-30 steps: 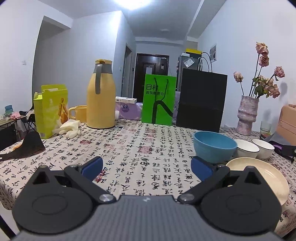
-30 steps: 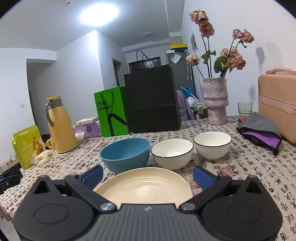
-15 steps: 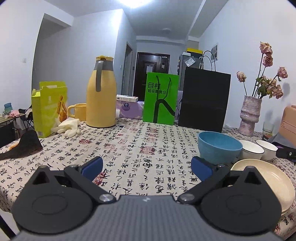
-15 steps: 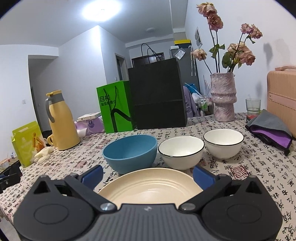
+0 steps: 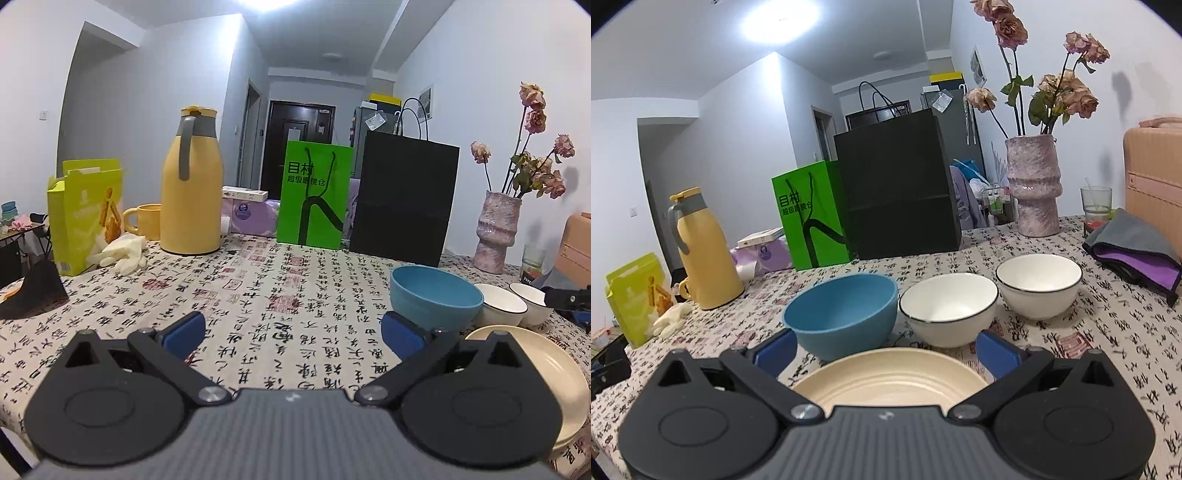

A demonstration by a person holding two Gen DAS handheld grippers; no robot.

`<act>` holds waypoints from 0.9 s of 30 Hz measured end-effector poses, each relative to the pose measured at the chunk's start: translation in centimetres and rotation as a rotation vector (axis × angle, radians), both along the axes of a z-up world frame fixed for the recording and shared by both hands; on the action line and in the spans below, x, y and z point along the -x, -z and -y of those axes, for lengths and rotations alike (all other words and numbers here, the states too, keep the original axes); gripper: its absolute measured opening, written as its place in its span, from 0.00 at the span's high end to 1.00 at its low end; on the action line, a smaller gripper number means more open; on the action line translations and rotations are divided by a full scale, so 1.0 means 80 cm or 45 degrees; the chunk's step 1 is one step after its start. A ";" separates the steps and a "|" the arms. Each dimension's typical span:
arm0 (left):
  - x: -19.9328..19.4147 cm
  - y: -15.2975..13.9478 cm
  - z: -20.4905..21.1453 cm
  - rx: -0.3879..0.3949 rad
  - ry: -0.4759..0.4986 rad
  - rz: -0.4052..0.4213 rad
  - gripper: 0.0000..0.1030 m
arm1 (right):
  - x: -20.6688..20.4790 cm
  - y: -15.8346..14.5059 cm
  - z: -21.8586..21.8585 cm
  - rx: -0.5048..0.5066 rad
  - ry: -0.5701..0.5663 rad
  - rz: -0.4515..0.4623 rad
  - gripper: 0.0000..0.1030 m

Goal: Organize plates and bowls
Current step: 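Move both open tools toward the blue bowl beside the white bowls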

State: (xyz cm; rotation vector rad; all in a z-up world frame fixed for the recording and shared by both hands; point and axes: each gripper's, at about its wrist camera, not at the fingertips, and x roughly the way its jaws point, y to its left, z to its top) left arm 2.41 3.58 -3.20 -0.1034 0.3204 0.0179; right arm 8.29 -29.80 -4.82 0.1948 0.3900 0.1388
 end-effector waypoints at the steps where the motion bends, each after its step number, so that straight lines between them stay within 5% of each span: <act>1: -0.003 -0.001 0.001 -0.002 0.003 0.000 0.00 | -0.003 -0.002 0.000 0.002 -0.006 0.002 0.00; 27: -0.100 -0.042 0.047 0.029 0.059 0.013 0.00 | -0.128 -0.055 -0.001 0.084 -0.157 -0.091 0.00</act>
